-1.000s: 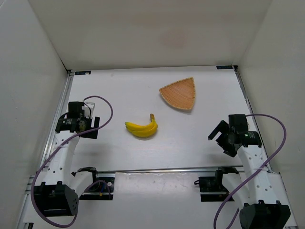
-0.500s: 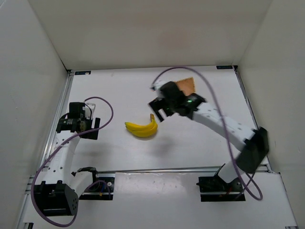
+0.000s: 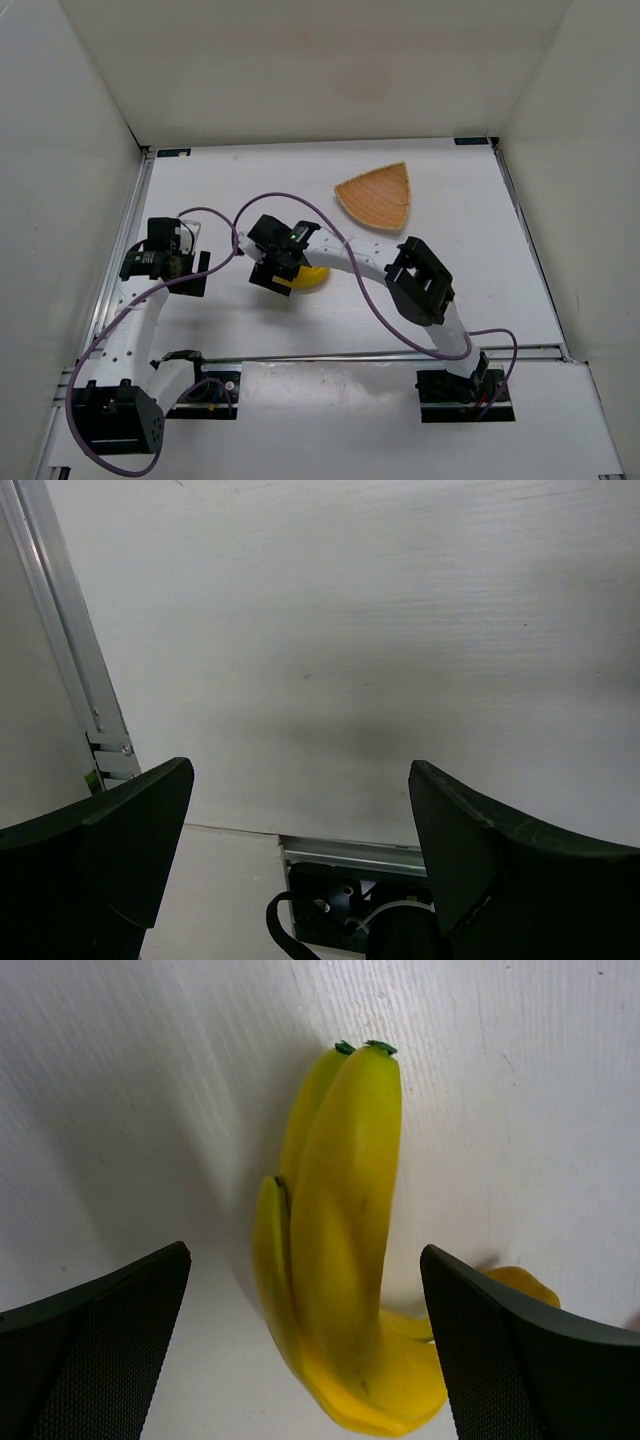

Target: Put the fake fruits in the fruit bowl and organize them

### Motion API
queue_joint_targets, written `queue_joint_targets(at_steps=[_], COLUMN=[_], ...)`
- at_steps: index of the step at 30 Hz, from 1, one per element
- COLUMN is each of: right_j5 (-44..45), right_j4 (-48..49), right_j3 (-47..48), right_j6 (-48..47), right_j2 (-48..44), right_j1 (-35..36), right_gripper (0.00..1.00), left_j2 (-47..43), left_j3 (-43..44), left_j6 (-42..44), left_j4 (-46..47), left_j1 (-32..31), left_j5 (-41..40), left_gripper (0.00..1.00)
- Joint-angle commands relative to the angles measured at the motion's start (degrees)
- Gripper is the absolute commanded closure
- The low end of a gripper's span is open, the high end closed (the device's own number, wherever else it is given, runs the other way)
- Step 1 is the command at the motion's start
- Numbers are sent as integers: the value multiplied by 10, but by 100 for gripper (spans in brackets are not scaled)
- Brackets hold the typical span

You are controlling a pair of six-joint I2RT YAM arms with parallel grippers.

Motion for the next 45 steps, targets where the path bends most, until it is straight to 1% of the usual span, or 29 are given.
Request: queue_joint_targets(at_steps=[1, 2, 5, 6, 7, 8, 9, 11, 14, 16, 17, 19, 20, 21, 23, 24, 25, 27, 29, 33, 34, 36, 37, 38, 39, 40, 41, 43, 45], right_j5=[-33, -33, -33, -39, -39, -39, -39, -28, -10, 25, 41, 61, 56, 42, 15, 7, 2, 2, -15, -29, -37, -61, -66, -66, -66, -51, -43, -29, -16], right_j4=[-19, -24, -25, -25, -25, -25, -25, -18, -4, -4, -4, -4, -4, -4, -4, -4, -10, -17, -17, -22, -22, -22, -22, -22, -22, -31, -47, -55, -55], right_j3=[20, 15, 15, 21, 21, 29, 29, 29, 29, 34, 47, 58, 65, 72, 102, 113, 141, 164, 192, 209, 209, 209, 209, 209, 204, 204, 204, 210, 196], right_j6=[4, 12, 46, 54, 74, 83, 101, 122, 181, 218, 260, 296, 331, 346, 374, 374, 380, 380, 380, 380, 380, 380, 380, 380, 380, 380, 380, 380, 380], right_j2=[12, 17, 4, -3, -10, -28, -40, -82, -136, -151, -151, -151, -141, -121, -92, -61, -45, -4, 15, 44, 44, 56, 56, 56, 56, 56, 47, 24, -40], right_j1=[-4, -10, -16, -21, -28, -28, -34, -47, -92, -148, -169, -233, -255, -297, -333, -359, -368, -387, -396, -403, -403, -403, -403, -403, -403, -403, -403, -408, -408], right_gripper=[4, 23, 50, 73, 83, 89, 91, 91, 95, 96, 96, 96, 96, 96, 96, 96, 96, 96, 96, 96, 94, 85, 78, 63, 22, 6, 0, 0, 0], left_j2=[-9, -3, -3, -3, 2, 2, 2, 2, 7, 7, 7, 13, 20, 20, 27, 27, 32, 32, 37, 48, 53, 59, 59, 65, 65, 65, 65, 65, 65], left_j3=[-1, -1, -1, -1, -1, -1, -1, -1, -6, -7, -7, -7, -7, -7, -7, -7, -7, -7, -7, -7, -7, -7, -7, -7, -1, -1, -1, 4, 4], left_j6=[0, 0, 0, 0, 0, 0, 0, 0, 0, 0, 0, 0, 0, 0, 0, 0, 0, 0, 0, -6, -6, -6, -11, -11, -11, -11, -11, -11, -11], left_j4=[2, 2, 2, 2, 2, 2, 2, 2, 7, 7, 7, 7, 7, 7, 7, 7, 7, 7, 7, 7, 7, 13, 13, 13, 13, 13, 13, 13, 13], left_j1=[-2, -2, -2, -2, -2, -2, -2, -2, -2, -2, -2, -2, -2, -2, -2, -2, -2, -2, -2, -2, -2, -2, -2, -2, -2, -2, -2, -2, -2], left_j5=[-10, -10, -10, -10, -10, -10, -10, -10, -10, -10, -10, -5, -5, -5, -5, -5, -5, -5, -5, -10, -10, -10, -10, -10, -10, -10, -10, -10, -10], left_gripper=[0, 0, 0, 0, 0, 0, 0, 0, 0, 0, 0, 0, 0, 0, 0, 0, 0, 0, 0, 0, 0, 0, 0, 0, 0, 0, 0, 0, 0])
